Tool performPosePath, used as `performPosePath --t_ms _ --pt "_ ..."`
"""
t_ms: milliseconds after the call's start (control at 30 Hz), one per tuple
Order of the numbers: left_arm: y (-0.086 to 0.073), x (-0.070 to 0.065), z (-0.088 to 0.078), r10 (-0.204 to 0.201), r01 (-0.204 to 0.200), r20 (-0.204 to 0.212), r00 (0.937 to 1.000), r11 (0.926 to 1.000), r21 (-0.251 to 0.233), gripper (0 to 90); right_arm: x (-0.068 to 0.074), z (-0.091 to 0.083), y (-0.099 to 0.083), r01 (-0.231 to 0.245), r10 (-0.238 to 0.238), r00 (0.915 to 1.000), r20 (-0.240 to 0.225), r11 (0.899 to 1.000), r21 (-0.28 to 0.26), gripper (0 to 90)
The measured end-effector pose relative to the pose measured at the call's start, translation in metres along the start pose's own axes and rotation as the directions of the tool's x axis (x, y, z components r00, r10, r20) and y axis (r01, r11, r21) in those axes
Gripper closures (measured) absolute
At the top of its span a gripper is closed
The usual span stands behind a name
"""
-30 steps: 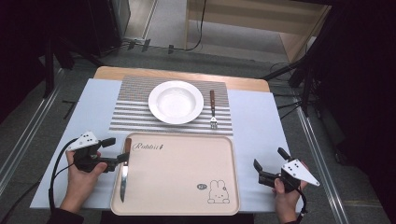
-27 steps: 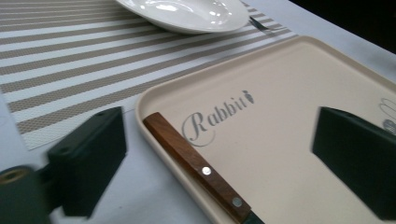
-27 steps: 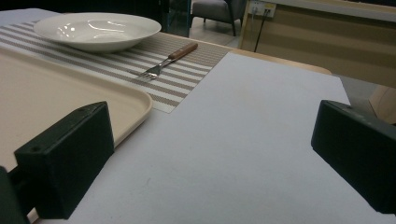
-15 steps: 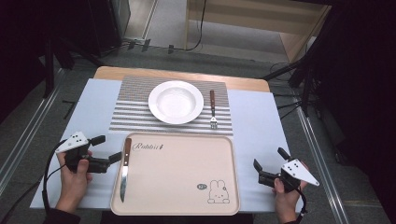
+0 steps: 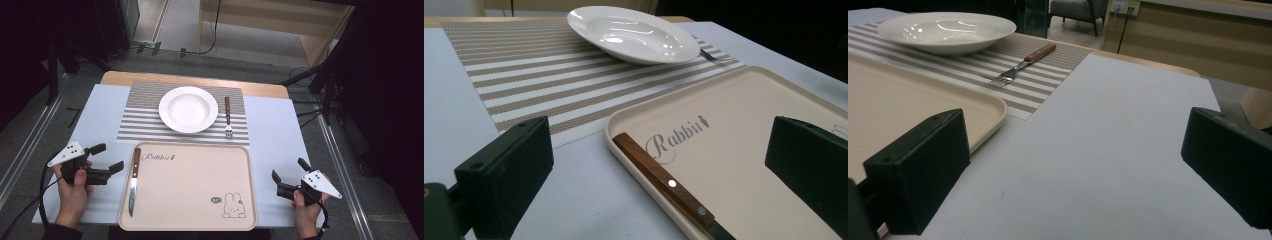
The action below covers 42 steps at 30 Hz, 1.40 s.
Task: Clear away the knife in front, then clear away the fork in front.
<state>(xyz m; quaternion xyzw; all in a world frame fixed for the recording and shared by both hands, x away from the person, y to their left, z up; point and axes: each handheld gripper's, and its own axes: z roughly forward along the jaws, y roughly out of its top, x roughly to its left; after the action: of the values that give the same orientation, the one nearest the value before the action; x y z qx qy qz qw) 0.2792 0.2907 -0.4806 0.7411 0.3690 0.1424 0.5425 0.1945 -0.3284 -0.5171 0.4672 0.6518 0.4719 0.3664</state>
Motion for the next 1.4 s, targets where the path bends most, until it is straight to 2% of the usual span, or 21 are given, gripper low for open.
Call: performPosePath --t_ms 200,300,333,400,533,633,767,800,900,1000,1133,1400 --pt "-0.004 0.005 -0.002 -0.001 0.001 -0.021 0.9998 1.0000 -0.009 0.0 0.000 0.000 0.001 -0.002 0.002 1.0000 0.002 1.000 0.003 0.0" --pt "-0.005 0.007 -0.001 -0.008 0.008 -0.012 0.9999 0.9999 -0.012 0.0 -0.002 -0.002 0.001 -0.019 0.019 0.9998 0.007 1.000 -0.006 0.0" --pt "-0.007 0.006 0.000 -0.001 0.000 -0.013 0.9999 0.9999 -0.014 0.0 -0.005 -0.003 0.003 -0.043 0.043 0.9990 0.006 0.999 -0.003 0.0" --pt "-0.007 0.005 0.000 0.011 -0.012 -0.013 0.9998 0.9997 -0.020 0.0 -0.006 -0.003 0.005 -0.051 0.051 0.9987 0.009 0.999 -0.004 0.0" --pt "-0.010 0.002 -0.002 0.032 -0.033 -0.022 0.9992 0.9980 -0.054 0.0 -0.006 -0.003 0.009 -0.049 0.049 0.9988 0.008 0.999 -0.006 0.0" --pt "-0.011 0.000 -0.005 0.049 -0.050 -0.011 0.9987 0.9954 -0.081 0.0 -0.004 -0.002 0.014 -0.052 0.052 0.9986 0.002 0.999 -0.004 0.0" --pt "-0.012 0.000 -0.005 0.054 -0.055 -0.014 0.9984 0.9945 -0.090 0.0 -0.002 0.002 0.024 -0.039 0.039 0.9992 0.007 0.999 0.010 0.0" --pt "-0.013 -0.001 -0.006 0.058 -0.059 -0.012 0.9982 0.9941 -0.092 0.0 -0.003 0.006 0.029 -0.056 0.056 0.9984 0.010 0.998 0.035 0.0" --pt "-0.013 -0.002 -0.005 0.065 -0.066 -0.007 0.9978 0.9939 -0.089 0.0 -0.004 0.009 0.033 -0.073 0.072 0.9973 0.011 0.996 0.042 0.0" --pt "-0.013 0.000 -0.007 0.070 -0.066 0.034 0.9970 0.9926 -0.102 0.0 -0.003 0.012 0.038 -0.065 0.065 0.9979 0.008 0.997 0.044 0.0" --pt "-0.014 0.000 -0.009 0.077 -0.070 0.048 0.9959 0.9902 -0.120 0.0 0.000 0.018 0.050 -0.044 0.044 0.9990 -0.011 0.998 0.044 0.0" --pt "-0.014 0.000 -0.010 0.076 -0.072 0.038 0.9964 0.9907 -0.116 0.0 0.004 0.031 0.074 -0.022 0.023 0.9991 -0.035 0.999 0.037 0.0"
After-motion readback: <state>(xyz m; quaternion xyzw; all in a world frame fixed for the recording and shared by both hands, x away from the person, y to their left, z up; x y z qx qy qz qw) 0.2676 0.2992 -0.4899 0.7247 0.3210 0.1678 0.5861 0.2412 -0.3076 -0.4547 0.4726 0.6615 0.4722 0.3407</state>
